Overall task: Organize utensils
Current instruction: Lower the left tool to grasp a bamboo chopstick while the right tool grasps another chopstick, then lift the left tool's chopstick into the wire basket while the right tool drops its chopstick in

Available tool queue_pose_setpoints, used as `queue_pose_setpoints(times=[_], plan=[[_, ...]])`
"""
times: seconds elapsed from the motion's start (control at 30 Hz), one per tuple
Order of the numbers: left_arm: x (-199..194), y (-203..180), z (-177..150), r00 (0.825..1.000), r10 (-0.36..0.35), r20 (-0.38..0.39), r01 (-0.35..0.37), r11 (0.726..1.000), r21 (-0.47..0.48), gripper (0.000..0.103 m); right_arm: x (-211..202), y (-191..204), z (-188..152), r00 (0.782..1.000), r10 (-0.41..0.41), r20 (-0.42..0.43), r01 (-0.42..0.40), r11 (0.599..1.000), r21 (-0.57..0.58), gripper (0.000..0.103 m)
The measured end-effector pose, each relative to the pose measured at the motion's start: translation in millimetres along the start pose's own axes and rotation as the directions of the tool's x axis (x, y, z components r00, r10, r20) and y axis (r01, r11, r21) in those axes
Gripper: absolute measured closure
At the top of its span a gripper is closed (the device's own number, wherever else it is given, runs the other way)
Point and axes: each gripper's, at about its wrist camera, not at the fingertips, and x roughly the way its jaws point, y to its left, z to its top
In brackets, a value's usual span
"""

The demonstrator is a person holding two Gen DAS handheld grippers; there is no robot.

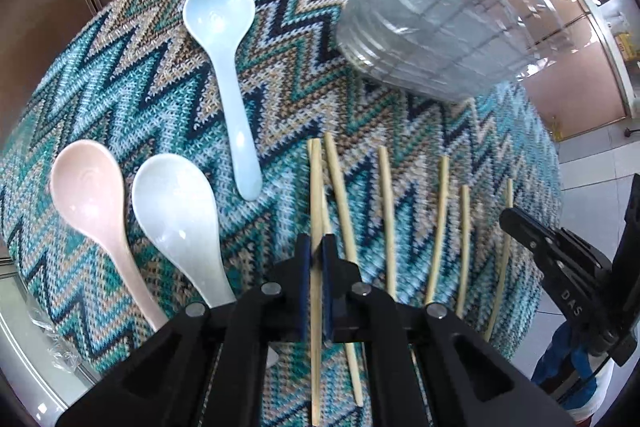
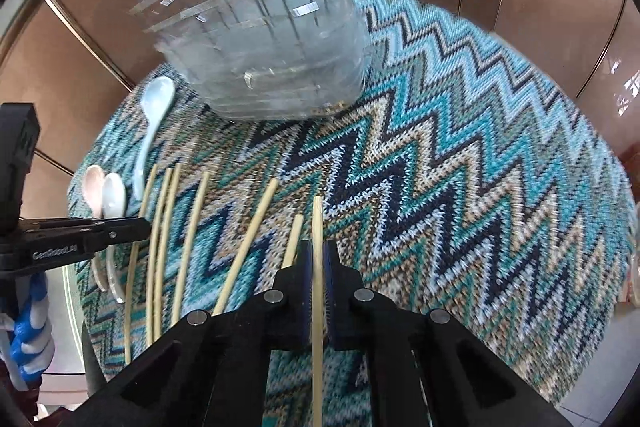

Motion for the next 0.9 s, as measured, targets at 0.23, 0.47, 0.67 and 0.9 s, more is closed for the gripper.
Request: queue_pose_setpoints(times=[0.23,0.47,0.67,0.9], plan=[[-41.5,-2.8,-24.3,0.995,-0.03,0.092,0.027,0.999,0.036,0.098,-60.8,10.0,-23.9,0.992,0.004,0.123,0.001,0.999,-0.037,0.097],[-122.6,-15.5,-41.9,0.934,-0.135,0.329,0.097,0.987,0.13,0.098,-120.8,36.4,-30.7,0.956,0.017,0.292,0.002,0.998,-0.067,0.097],[-194.2,-41.1,-13.2,0.817,-0.218,0.534,0.124,0.971,0.206,0.098,-179.8,56.3,2.3,0.861,0.041,0.508,0.012,0.995,-0.101,0.097],[-240.5,-74.6,46.3,0.614,-0.271,0.741,0.117,0.96,0.254,0.098,-203.1,59.4,66.4,0.707,0.062,0.705,0.02,0.994,-0.107,0.097]])
